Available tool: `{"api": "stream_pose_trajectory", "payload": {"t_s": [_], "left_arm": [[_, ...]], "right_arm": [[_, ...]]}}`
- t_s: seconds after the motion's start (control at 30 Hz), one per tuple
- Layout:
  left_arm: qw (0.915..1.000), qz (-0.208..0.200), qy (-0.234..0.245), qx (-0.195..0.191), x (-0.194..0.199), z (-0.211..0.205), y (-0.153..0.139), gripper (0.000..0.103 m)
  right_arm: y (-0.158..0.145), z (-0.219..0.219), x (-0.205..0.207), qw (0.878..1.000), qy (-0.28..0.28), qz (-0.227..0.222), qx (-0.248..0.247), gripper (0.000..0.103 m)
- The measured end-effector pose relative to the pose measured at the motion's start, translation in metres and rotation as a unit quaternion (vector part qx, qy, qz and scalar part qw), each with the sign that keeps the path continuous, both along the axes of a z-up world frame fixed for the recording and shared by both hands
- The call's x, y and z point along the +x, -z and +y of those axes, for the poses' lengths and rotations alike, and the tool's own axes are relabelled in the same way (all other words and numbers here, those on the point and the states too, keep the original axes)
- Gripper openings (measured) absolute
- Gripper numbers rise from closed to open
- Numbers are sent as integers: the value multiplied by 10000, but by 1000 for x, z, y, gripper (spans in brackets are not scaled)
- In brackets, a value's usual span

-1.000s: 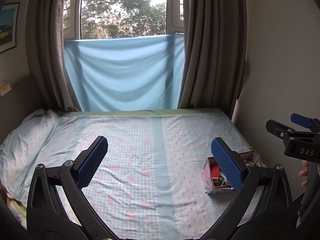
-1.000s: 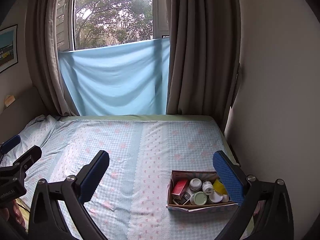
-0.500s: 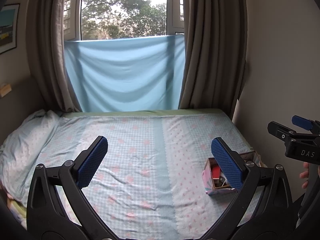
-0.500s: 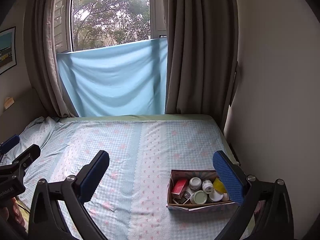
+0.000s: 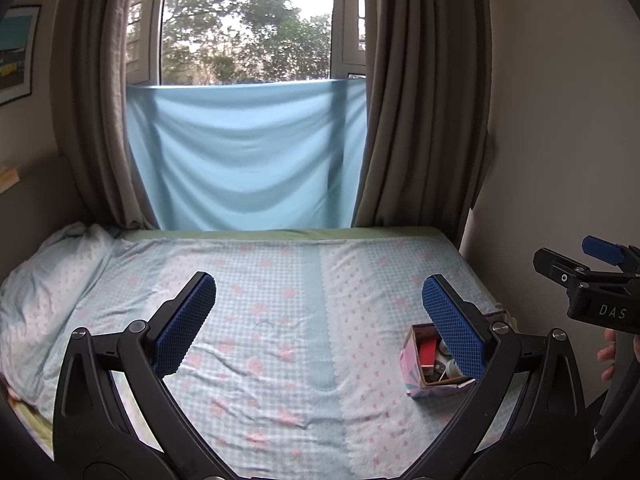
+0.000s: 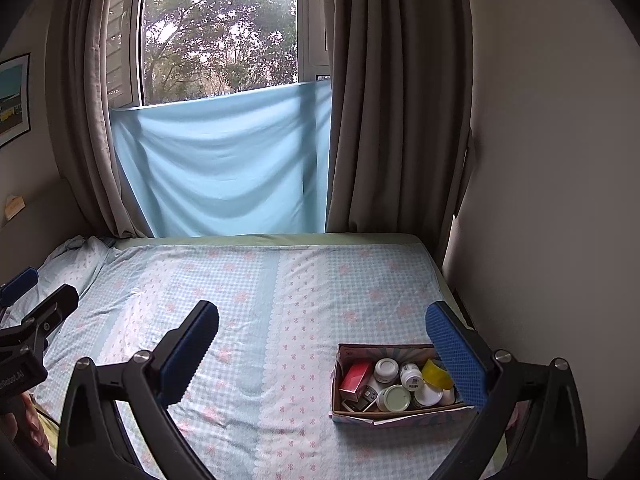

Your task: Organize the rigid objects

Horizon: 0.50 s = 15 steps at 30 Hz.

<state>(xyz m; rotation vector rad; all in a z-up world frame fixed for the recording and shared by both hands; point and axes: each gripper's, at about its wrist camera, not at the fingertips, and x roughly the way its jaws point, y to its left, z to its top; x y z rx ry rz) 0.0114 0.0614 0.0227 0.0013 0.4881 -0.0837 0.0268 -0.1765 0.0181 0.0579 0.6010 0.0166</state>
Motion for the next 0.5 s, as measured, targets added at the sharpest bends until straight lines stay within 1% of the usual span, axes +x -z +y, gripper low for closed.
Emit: {"api": "stream_pose_trajectory", "payload": {"t_s": [0.27,0.33,0.4,0.5], "left_arm": [[10000,17,-2,43,5,1,-1,103],[9999,2,-60,153,6,-2,-1,103],[9992,-88,-228,318,5,-5,-2,103],[9983,-231,-275,452,3,-9,-3,103]], "right_arm": [[0,2,2,10000,12,-46,-16,103],[0,2,3,10000,15,-60,-19,103],[0,3,3,10000,23,-64,-23,103],[0,2,4,10000,30,-80,-22,103]]}}
